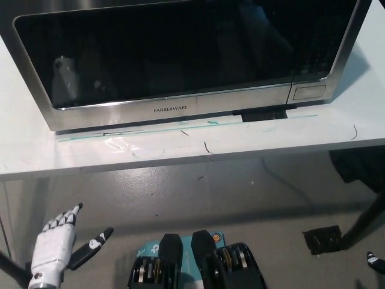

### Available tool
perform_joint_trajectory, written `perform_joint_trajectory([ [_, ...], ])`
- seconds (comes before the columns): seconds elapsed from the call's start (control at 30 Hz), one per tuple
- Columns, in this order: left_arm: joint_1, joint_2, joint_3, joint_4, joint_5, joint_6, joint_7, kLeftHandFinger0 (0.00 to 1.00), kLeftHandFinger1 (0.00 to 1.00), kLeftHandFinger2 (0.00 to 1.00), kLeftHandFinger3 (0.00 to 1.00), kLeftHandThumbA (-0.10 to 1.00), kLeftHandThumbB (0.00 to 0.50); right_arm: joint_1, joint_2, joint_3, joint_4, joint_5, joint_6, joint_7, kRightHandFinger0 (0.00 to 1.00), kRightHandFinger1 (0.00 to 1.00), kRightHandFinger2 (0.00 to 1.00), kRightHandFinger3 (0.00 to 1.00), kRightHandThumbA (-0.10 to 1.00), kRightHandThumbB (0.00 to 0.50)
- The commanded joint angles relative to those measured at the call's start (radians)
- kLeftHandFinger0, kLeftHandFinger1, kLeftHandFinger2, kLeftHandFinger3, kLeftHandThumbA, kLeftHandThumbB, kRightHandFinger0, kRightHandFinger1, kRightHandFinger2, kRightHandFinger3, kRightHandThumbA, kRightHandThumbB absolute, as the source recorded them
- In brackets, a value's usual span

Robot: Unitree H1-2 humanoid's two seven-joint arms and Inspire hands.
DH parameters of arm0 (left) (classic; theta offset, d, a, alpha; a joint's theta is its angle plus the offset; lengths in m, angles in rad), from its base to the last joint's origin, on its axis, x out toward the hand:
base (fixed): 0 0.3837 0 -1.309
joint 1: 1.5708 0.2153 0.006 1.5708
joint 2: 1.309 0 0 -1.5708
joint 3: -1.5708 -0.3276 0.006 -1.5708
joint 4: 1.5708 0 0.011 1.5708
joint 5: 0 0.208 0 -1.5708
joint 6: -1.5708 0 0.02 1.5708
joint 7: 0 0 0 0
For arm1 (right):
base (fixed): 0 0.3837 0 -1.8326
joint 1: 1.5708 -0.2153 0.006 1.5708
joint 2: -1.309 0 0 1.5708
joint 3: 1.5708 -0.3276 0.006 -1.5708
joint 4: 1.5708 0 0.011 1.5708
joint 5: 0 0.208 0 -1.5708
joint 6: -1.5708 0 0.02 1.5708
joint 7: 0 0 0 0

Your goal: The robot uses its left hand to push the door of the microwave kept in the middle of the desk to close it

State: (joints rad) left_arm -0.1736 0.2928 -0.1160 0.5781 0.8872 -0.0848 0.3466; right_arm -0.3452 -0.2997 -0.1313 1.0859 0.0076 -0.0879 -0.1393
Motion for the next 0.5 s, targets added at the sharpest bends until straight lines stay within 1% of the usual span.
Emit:
perform_joint_trajectory([
  [0.0, -0.013, 0.010, -0.012, -0.003, -0.030, 0.043, 0.030, 1.00, 1.00, 1.00, 1.00, 1.00, 0.500, -0.034, -0.024, -0.010, 0.000, 0.010, -0.032, -0.004, 1.00, 1.00, 1.00, 1.00, 0.58, 0.000],
  [0.03, -0.013, 0.011, -0.014, -0.007, -0.031, 0.051, 0.023, 1.00, 1.00, 1.00, 1.00, 1.00, 0.500, -0.034, -0.024, -0.010, 0.001, 0.010, -0.032, -0.004, 1.00, 1.00, 1.00, 1.00, 0.58, 0.000],
  [0.1, -0.009, 0.018, -0.006, -0.052, -0.062, 0.101, -0.068, 1.00, 1.00, 1.00, 1.00, 1.00, 0.500, -0.037, -0.023, -0.011, 0.004, 0.011, -0.035, -0.005, 1.00, 1.00, 1.00, 1.00, 0.58, 0.000],
  [0.13, -0.009, 0.020, -0.005, -0.059, -0.073, 0.113, -0.092, 1.00, 1.00, 1.00, 1.00, 1.00, 0.500, -0.037, -0.023, -0.011, 0.005, 0.011, -0.035, -0.005, 1.00, 1.00, 1.00, 1.00, 0.58, 0.000],
  [0.2, -0.013, 0.023, -0.011, -0.048, -0.073, 0.113, -0.084, 1.00, 1.00, 1.00, 1.00, 1.00, 0.500, -0.037, -0.023, -0.011, 0.005, 0.011, -0.035, -0.005, 1.00, 1.00, 1.00, 1.00, 0.58, 0.000],
  [0.23, -0.027, 0.029, -0.027, -0.004, -0.057, 0.099, -0.051, 1.00, 1.00, 1.00, 1.00, 1.00, 0.500, -0.037, -0.023, -0.011, 0.005, 0.011, -0.035, -0.005, 1.00, 1.00, 1.00, 1.00, 0.58, 0.000],
  [0.3, -0.035, 0.037, -0.047, 0.020, -0.048, 0.103, -0.047, 1.00, 1.00, 1.00, 1.00, 1.00, 0.500, -0.037, -0.023, -0.011, 0.006, 0.011, -0.036, -0.005, 1.00, 1.00, 1.00, 1.00, 0.58, 0.000],
  [0.33, -0.043, 0.035, -0.050, 0.047, -0.053, 0.094, -0.025, 1.00, 1.00, 1.00, 1.00, 1.00, 0.500, -0.037, -0.023, -0.011, 0.006, 0.011, -0.036, -0.005, 1.00, 1.00, 1.00, 1.00, 0.58, 0.000],
  [0.37, -0.047, 0.018, -0.034, 0.051, -0.089, 0.106, -0.044, 1.00, 1.00, 1.00, 1.00, 1.00, 0.500, -0.045, -0.029, -0.010, 0.009, 0.010, -0.036, -0.002, 1.00, 1.00, 1.00, 1.00, 0.58, 0.000],
  [0.47, -0.048, 0.008, -0.031, 0.056, -0.102, 0.112, -0.036, 1.00, 1.00, 1.00, 1.00, 1.00, 0.500, -0.047, -0.029, -0.010, 0.010, 0.010, -0.036, -0.002, 1.00, 1.00, 1.00, 1.00, 0.58, 0.000],
])
